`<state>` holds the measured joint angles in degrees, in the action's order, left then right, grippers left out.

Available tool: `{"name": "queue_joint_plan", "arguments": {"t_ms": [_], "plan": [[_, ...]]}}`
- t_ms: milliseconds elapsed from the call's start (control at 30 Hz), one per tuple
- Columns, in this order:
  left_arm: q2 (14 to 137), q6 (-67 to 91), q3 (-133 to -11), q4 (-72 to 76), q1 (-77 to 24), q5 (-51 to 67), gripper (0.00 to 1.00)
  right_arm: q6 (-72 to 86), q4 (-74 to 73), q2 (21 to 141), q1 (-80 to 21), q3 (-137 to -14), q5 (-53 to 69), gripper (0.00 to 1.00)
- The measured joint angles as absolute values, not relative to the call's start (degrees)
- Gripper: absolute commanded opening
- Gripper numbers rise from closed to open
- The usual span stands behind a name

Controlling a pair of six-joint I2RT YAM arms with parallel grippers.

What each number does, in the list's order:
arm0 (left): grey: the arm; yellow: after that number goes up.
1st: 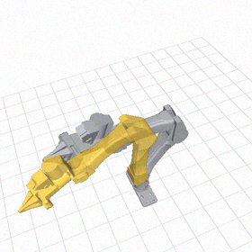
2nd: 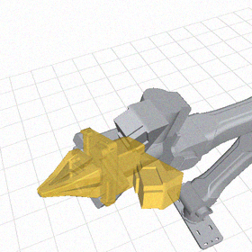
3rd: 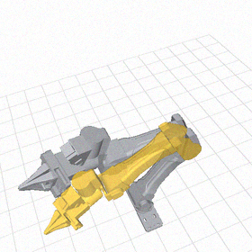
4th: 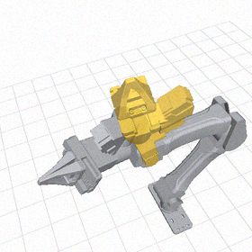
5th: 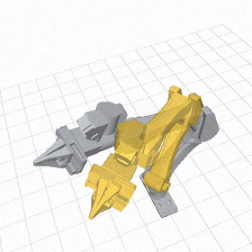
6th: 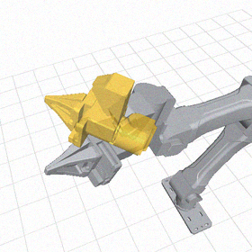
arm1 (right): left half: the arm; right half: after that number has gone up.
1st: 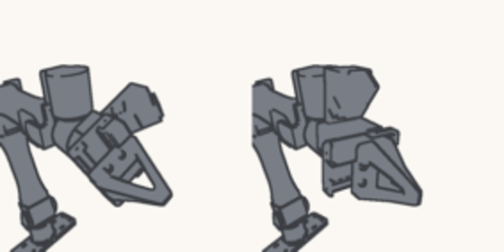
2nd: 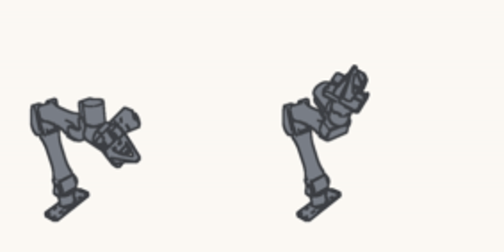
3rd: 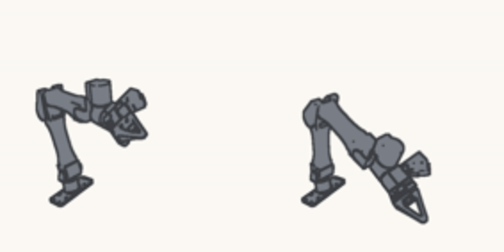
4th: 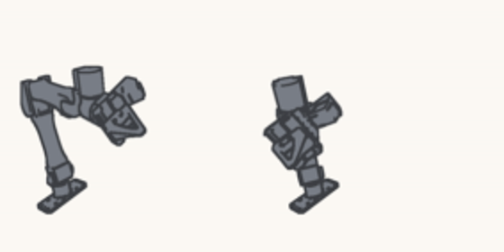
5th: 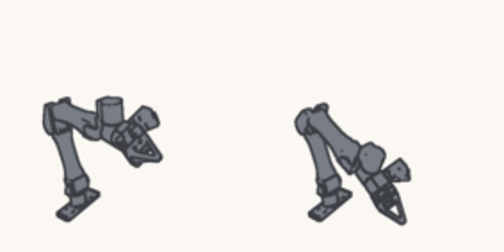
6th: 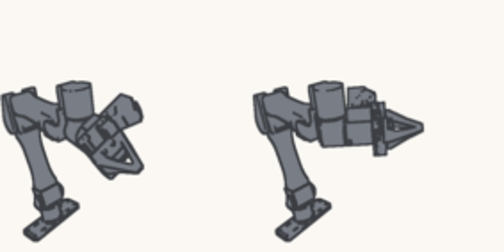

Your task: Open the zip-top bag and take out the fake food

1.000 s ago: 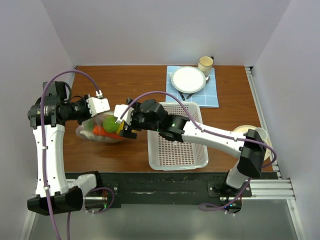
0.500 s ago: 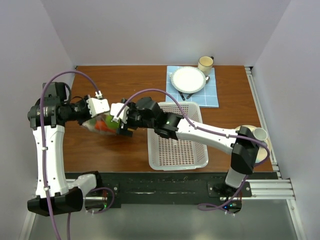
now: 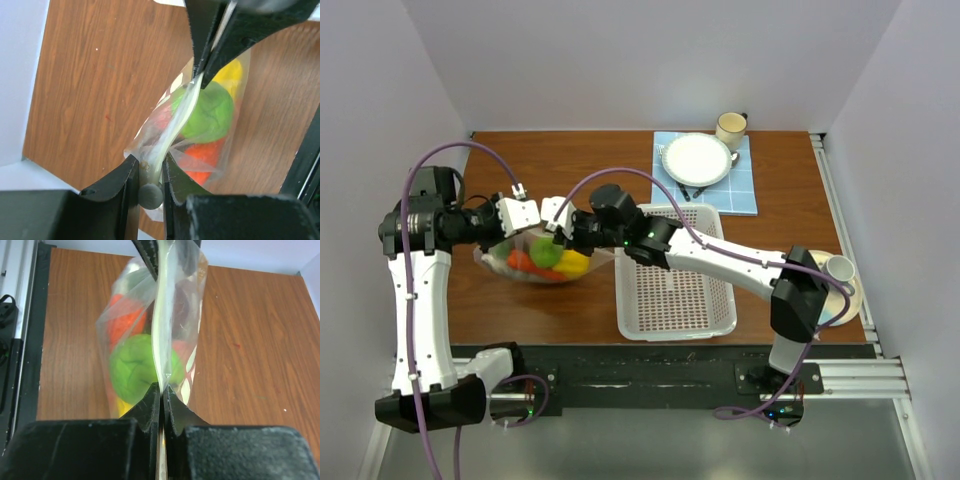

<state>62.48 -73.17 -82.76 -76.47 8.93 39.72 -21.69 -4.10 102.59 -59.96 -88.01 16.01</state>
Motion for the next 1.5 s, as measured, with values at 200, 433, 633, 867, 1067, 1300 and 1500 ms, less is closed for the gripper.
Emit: {"name": "queue_joint_plan", "arguments": {"t_ms": [200, 433, 633, 867, 1067, 1300, 1500], "plan": [[64.3, -68.2, -82.7, -75.4, 8.5, 42.7, 0.7, -18.3, 2.4, 96.6, -58.1, -78.9, 16.4, 0.0], [66.7, -64.0, -84.6, -71.9, 9.0, 45.5, 1.0, -15.4, 2.7, 89.9, -52.7, -69.8, 15.4, 0.0], [68.7, -64.9, -84.5, -72.3, 9.0, 51.0, 1.0, -14.1, 3.8, 89.3, -52.6, -68.0, 15.0, 0.0], [77.6, -67.3, -84.0, -74.5, 9.1, 60.1, 0.98, -12.9, 3.5, 85.3, -52.8, -65.9, 15.4, 0.0], [83.9, -68.0, -84.4, -74.7, 9.3, 66.8, 0.97, -12.5, 2.5, 82.8, -52.9, -65.9, 16.1, 0.0], [82.5, -68.0, -84.7, -74.8, 9.0, 74.4, 0.93, -12.4, 1.7, 82.4, -52.9, -65.8, 16.2, 0.0], [81.9, -68.0, -84.4, -74.8, 7.9, 78.3, 0.87, -11.8, 1.7, 82.4, -52.9, -65.4, 16.6, 0.0]]}}
